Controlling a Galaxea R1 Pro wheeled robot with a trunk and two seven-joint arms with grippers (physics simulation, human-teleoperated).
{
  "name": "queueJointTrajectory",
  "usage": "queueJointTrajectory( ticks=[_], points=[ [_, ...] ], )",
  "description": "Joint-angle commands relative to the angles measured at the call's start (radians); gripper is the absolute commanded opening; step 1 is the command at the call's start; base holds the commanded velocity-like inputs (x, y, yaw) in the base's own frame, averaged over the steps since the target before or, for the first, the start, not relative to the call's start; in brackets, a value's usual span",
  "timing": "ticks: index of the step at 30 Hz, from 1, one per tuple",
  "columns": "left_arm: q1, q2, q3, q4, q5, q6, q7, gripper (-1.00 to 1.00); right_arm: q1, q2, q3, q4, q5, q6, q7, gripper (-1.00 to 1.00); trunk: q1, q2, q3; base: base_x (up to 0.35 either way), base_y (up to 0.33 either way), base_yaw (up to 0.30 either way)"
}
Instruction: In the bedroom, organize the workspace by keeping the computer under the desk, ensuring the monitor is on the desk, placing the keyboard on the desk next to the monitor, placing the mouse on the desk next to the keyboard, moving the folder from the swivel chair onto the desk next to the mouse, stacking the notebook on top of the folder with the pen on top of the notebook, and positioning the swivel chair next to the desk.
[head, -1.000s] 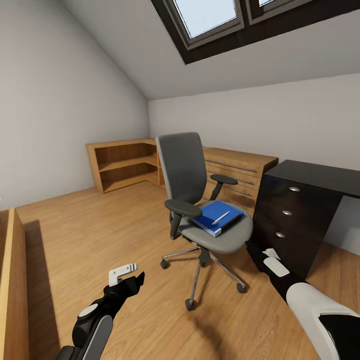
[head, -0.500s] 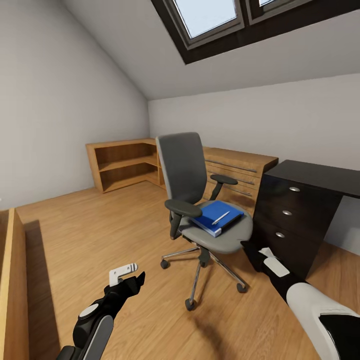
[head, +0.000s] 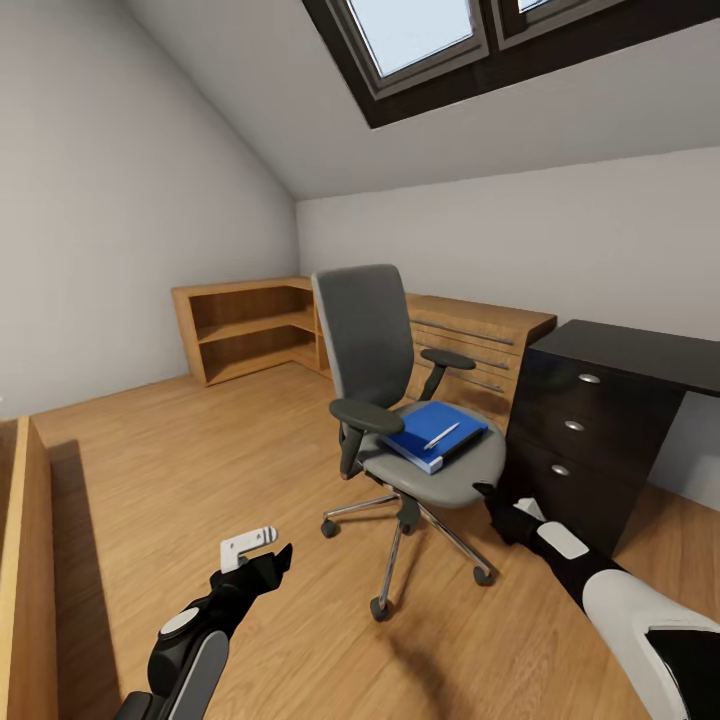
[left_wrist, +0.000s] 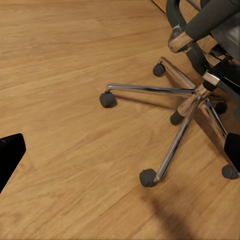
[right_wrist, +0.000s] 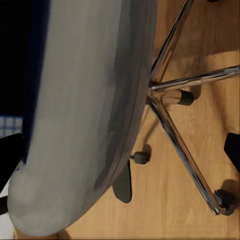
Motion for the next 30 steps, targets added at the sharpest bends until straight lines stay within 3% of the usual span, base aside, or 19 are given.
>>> queueJointTrajectory(
  ticks=[1,10,18,30],
  points=[
    [-0.001,0.0,-0.002,-0.001,0.011,0.002,0.009,1.0,0.0,0.0,0.005,0.004,-0.013,0.009,0.002,1.0,0.0,0.0,-0.001,0.021,0.0,0.0],
    [-0.001,0.0,-0.008,-0.003,0.011,0.004,0.008,1.0,0.001,0.005,0.007,0.019,-0.063,0.058,0.001,1.0,0.0,0.0,-0.001,0.088,0.0,0.0],
    [-0.001,0.003,-0.037,-0.004,0.011,0.004,0.008,1.0,0.001,0.007,0.007,0.026,-0.066,0.066,0.001,1.0,0.0,0.0,-0.001,0.067,0.0,0.0],
    [-0.001,0.003,-0.042,-0.004,0.011,0.004,0.008,1.0,0.001,0.011,0.008,0.027,-0.066,0.063,0.001,1.0,0.0,0.0,-0.001,0.288,0.0,0.0]
  ],
)
